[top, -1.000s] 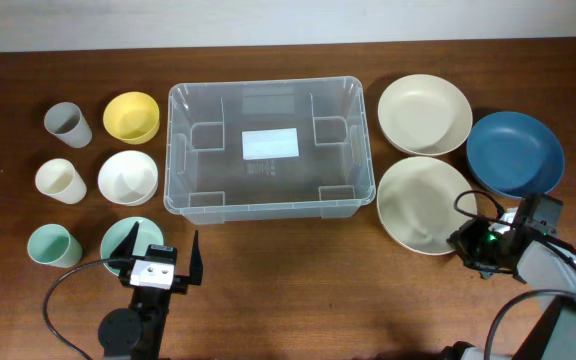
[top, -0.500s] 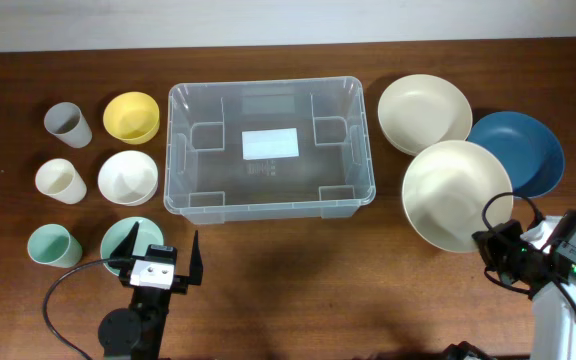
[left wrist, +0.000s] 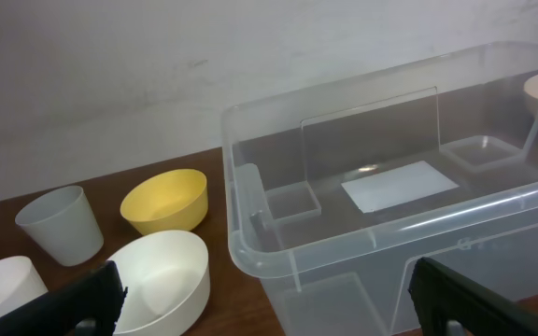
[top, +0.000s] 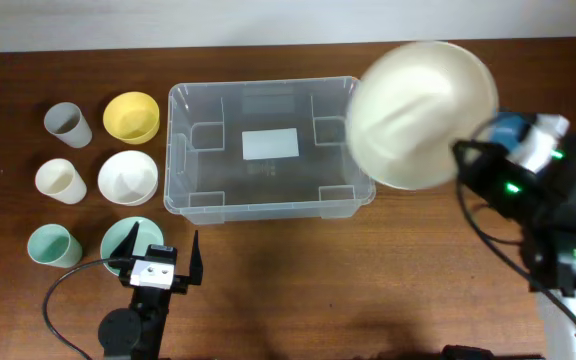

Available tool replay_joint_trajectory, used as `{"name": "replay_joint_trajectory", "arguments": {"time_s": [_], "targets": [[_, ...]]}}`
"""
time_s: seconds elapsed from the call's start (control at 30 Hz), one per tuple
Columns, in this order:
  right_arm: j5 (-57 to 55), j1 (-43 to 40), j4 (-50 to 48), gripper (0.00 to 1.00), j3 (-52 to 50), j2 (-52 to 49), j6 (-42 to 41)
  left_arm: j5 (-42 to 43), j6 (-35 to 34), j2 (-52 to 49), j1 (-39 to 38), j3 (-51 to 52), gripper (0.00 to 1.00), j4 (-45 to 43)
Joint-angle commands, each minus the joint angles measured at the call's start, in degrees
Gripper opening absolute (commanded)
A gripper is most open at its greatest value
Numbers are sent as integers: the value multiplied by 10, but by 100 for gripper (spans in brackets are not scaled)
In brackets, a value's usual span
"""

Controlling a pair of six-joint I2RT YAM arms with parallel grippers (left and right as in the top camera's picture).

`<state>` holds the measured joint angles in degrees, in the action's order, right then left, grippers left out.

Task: Pack container
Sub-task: 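Carry the cream bowl left over the clear bin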

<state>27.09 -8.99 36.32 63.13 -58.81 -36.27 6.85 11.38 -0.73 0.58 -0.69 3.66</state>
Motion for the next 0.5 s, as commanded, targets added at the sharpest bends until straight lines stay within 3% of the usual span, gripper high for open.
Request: {"name": "replay_joint_trajectory", "arguments": {"time_s": [0.0,0.13,0.3,0.47], "targets": [[-94,125,-38,4,9,-57,-68,0,5,3,3,2,100,3],[-120,236,-118,4,9,-153,-87,0,5,3,3,2,100,3],[-128,296,-191,4,10,-253,-112,0,5,3,3,2,100,3],[-131,339,-199,4,42,-332,-96,0,5,3,3,2,100,3]]}}
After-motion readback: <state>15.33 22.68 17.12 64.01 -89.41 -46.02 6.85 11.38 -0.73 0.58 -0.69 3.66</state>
